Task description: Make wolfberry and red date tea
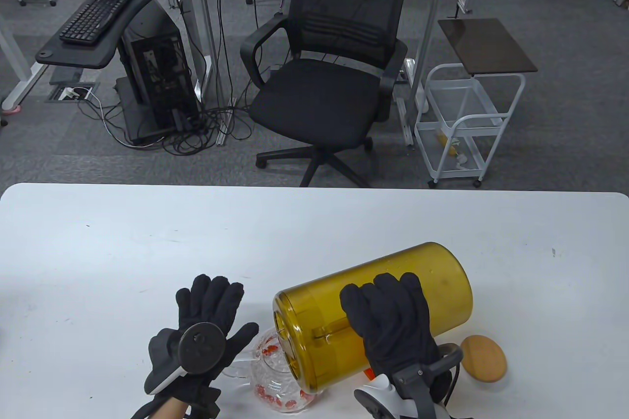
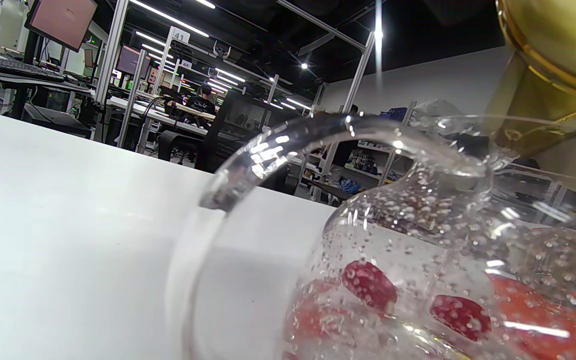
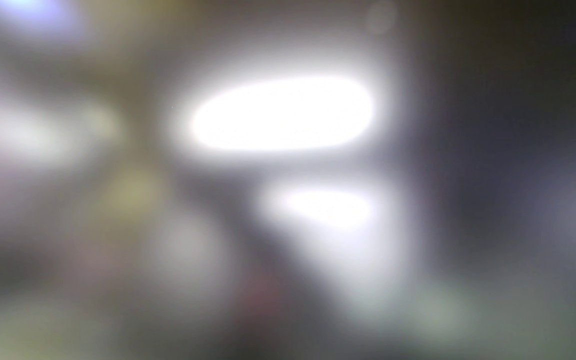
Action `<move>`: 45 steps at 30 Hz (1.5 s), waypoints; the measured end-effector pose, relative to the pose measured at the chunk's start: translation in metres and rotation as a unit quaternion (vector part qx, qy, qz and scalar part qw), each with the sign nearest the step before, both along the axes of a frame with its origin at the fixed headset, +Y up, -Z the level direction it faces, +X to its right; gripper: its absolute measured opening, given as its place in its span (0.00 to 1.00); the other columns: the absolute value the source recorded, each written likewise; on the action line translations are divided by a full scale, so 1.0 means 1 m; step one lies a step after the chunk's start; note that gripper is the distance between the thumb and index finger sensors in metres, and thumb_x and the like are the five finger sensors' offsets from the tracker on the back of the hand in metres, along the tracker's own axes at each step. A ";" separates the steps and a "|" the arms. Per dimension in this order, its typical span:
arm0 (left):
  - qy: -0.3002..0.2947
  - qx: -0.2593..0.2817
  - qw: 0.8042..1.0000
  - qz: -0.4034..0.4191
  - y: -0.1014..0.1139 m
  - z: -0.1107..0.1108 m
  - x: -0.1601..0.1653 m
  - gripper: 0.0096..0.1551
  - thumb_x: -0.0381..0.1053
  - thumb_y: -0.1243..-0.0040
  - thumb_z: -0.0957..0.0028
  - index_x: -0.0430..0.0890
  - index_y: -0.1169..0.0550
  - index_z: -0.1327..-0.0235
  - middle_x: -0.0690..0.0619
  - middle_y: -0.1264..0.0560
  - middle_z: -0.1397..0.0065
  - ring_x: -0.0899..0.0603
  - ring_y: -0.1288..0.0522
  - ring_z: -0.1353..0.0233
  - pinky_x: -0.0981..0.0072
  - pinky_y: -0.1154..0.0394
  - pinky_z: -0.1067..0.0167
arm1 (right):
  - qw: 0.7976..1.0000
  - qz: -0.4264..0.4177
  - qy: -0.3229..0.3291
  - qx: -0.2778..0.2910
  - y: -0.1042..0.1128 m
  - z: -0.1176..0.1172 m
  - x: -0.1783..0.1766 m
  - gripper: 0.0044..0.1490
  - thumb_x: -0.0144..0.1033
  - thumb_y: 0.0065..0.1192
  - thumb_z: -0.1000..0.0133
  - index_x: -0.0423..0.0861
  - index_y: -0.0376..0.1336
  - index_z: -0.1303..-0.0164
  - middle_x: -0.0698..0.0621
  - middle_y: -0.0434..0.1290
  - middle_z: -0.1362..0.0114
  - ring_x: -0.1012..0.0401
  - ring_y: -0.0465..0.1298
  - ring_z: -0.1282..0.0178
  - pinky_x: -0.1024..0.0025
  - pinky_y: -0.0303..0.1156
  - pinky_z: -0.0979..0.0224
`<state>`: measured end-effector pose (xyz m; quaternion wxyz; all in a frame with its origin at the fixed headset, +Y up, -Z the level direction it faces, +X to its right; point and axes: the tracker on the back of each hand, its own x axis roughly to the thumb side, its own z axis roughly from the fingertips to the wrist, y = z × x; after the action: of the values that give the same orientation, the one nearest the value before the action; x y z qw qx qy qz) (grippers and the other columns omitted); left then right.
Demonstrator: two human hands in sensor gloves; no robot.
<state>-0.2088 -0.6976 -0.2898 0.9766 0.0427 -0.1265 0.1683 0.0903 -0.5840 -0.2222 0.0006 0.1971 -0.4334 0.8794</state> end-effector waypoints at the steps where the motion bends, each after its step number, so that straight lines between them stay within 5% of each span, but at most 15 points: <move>1: 0.000 0.000 1.000 0.000 0.000 0.000 0.000 0.48 0.71 0.54 0.41 0.50 0.48 0.12 0.41 0.51 0.09 0.29 0.61 0.12 0.42 0.70 0.22 | 1.000 0.000 0.000 0.000 0.000 0.000 0.000 0.33 0.21 0.57 0.32 0.56 0.48 0.23 0.49 0.57 0.26 0.48 0.59 0.20 0.42 0.50 0.12; 28: 0.000 0.000 1.000 0.000 0.000 0.000 0.000 0.48 0.71 0.54 0.41 0.50 0.48 0.12 0.41 0.51 0.09 0.29 0.61 0.12 0.42 0.70 0.22 | 1.000 -0.003 -0.001 0.000 0.000 -0.001 0.000 0.33 0.21 0.57 0.32 0.56 0.49 0.23 0.49 0.57 0.26 0.48 0.59 0.20 0.43 0.51 0.12; 45: 0.007 -0.002 1.000 0.008 0.002 0.000 -0.003 0.48 0.71 0.54 0.41 0.50 0.48 0.12 0.41 0.51 0.09 0.29 0.61 0.12 0.42 0.70 0.23 | 0.990 -0.112 0.029 -0.086 0.000 -0.020 0.023 0.32 0.22 0.57 0.32 0.55 0.50 0.22 0.47 0.58 0.26 0.47 0.61 0.22 0.42 0.54 0.14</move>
<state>-0.2116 -0.6953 -0.2899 0.9762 0.0428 -0.1190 0.1764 0.1131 -0.5840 -0.2424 0.1281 0.1721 -0.3752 0.9018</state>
